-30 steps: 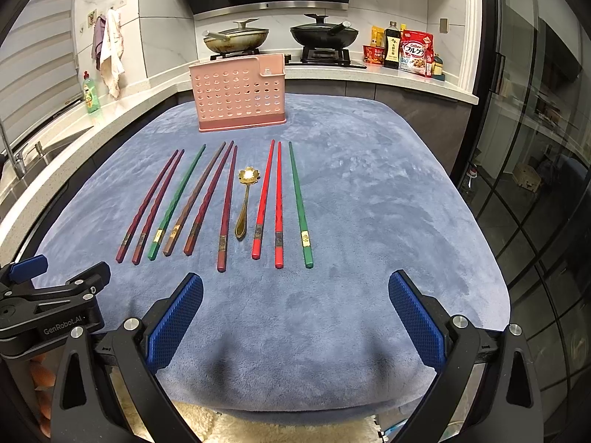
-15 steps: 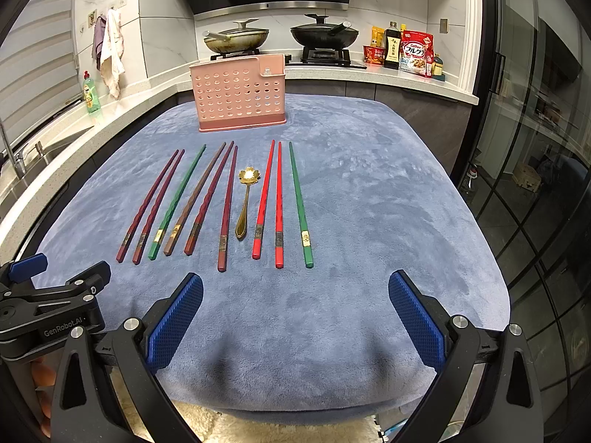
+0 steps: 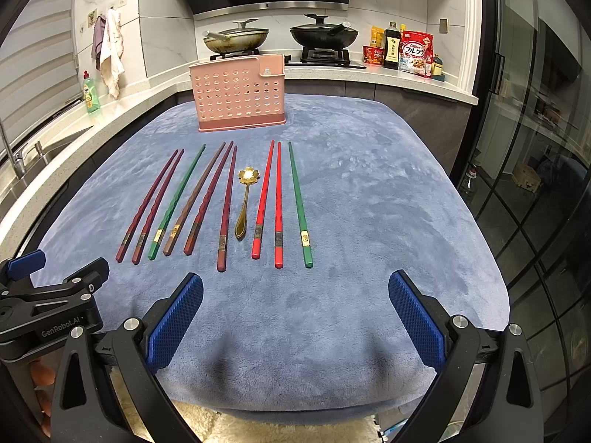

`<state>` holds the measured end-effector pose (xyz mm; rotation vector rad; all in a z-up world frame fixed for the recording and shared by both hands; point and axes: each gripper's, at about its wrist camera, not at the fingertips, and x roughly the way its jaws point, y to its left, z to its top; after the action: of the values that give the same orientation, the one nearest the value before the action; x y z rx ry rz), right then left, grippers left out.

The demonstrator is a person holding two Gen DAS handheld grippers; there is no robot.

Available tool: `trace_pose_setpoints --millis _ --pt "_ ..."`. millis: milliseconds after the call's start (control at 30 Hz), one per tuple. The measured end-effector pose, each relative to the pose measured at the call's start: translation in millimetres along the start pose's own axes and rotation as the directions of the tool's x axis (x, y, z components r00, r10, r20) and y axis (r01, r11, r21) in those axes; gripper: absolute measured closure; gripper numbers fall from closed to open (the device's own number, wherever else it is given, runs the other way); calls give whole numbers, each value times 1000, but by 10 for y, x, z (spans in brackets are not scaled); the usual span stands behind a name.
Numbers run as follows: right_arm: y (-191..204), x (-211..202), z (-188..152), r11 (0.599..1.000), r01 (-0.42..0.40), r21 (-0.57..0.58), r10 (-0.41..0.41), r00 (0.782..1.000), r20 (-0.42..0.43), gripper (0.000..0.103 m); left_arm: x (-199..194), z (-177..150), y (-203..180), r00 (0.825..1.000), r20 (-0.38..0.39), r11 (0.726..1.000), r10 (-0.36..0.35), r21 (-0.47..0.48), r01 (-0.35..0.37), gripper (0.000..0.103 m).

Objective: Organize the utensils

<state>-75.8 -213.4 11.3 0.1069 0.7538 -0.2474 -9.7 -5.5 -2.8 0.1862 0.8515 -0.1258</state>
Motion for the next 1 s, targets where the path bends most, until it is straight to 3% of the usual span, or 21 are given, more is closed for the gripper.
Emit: trace_pose_setpoints --millis 467,1000 --pt "-30 -2 7 1000 2 8 -2 1000 -7 7 50 18 35 1000 -12 1000 -15 -22 14 7" --pt "-125 416 158 1000 -7 30 8 1000 -17 7 657 215 370 994 -103 993 -44 -113 32 7"
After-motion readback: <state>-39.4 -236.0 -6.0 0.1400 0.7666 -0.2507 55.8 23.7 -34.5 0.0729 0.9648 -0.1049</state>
